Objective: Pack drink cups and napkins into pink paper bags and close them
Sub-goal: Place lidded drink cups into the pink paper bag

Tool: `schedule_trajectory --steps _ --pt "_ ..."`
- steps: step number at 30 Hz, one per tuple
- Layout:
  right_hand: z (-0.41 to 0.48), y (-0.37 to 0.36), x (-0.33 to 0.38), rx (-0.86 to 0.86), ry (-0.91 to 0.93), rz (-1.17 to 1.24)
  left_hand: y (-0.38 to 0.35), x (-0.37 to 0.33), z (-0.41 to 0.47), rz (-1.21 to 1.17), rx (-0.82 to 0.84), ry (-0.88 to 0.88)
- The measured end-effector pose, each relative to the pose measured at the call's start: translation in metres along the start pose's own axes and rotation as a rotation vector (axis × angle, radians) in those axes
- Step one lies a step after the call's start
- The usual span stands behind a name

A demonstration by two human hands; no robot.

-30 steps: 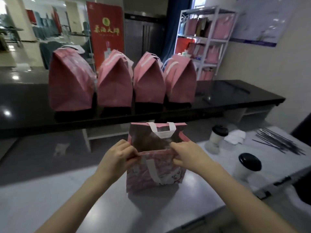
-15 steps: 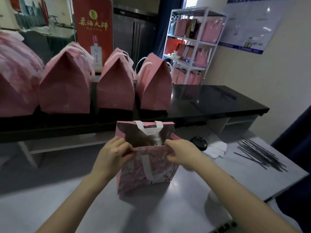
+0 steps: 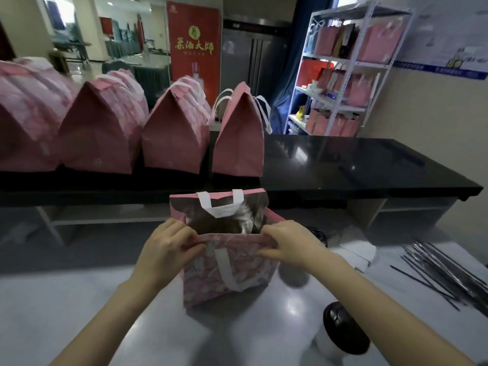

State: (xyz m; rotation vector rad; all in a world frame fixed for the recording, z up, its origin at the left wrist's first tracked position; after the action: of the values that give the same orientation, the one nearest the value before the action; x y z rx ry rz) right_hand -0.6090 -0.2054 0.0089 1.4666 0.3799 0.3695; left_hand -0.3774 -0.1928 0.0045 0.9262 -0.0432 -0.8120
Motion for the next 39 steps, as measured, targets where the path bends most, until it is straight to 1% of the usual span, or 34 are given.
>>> schedule_trajectory --steps 2,6,8,9,10,13,15,17,19,22,25,29,32,34,36,39 --pt "-0.012 0.005 -0.005 -0.084 0.069 0.032 0.002 -0.011 -0.006 0.053 -0.023 0.052" --pt "-0.050 0.017 -0.024 -0.226 0.133 0.133 0.002 -0.041 -0.022 0.122 -0.092 0.208" --pt "-0.070 0.019 -0.035 -0.257 0.145 0.155 0.000 -0.057 -0.027 0.147 -0.125 0.247" --pt "-0.079 0.016 -0.041 -0.222 0.140 0.169 -0.003 -0.064 -0.028 0.161 -0.130 0.262" --pt "-0.087 0.010 -0.047 -0.141 0.127 0.183 -0.006 -0.071 -0.028 0.178 -0.130 0.282" --pt "-0.117 -0.027 -0.064 0.238 0.080 0.171 -0.017 -0.088 -0.030 0.254 -0.110 0.352" --pt "-0.141 -0.053 -0.072 0.423 0.052 0.158 -0.027 -0.096 -0.034 0.307 -0.052 0.387" --pt "-0.162 -0.072 -0.075 0.497 0.044 0.127 -0.035 -0.101 -0.039 0.332 -0.015 0.406" --pt "-0.178 -0.085 -0.076 0.506 0.041 0.135 -0.038 -0.106 -0.042 0.340 0.004 0.410" --pt "-0.190 -0.093 -0.080 0.464 0.039 0.189 -0.040 -0.113 -0.045 0.347 0.028 0.431" --pt "-0.191 -0.091 -0.082 0.421 0.044 0.204 -0.036 -0.121 -0.046 0.353 0.014 0.427" --pt "-0.182 -0.068 -0.083 0.325 0.042 0.223 -0.019 -0.132 -0.048 0.341 -0.077 0.408" --pt "-0.167 -0.022 -0.087 0.206 0.039 0.237 -0.007 -0.135 -0.050 0.314 -0.137 0.367" --pt "-0.157 0.019 -0.088 0.103 0.044 0.213 -0.001 -0.132 -0.050 0.298 -0.147 0.366" --pt "-0.148 0.062 -0.085 -0.007 0.055 0.194 0.005 -0.127 -0.049 0.294 -0.135 0.364" --pt "-0.136 0.115 -0.070 -0.143 0.113 0.248 0.009 -0.119 -0.044 0.276 -0.066 0.360"
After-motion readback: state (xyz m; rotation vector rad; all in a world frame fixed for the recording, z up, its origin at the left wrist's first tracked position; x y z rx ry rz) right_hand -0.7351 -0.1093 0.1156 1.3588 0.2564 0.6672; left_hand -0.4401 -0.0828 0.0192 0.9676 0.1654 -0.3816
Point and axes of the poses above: each hand's wrist, its own z-axis towards the middle knuckle, its own y-axis out of the back of the hand, x = y × z, the point moved 7 cm from there along z, towards the middle knuckle, and after that the axes turned 3 degrees about -z, right-handed, at the moved point
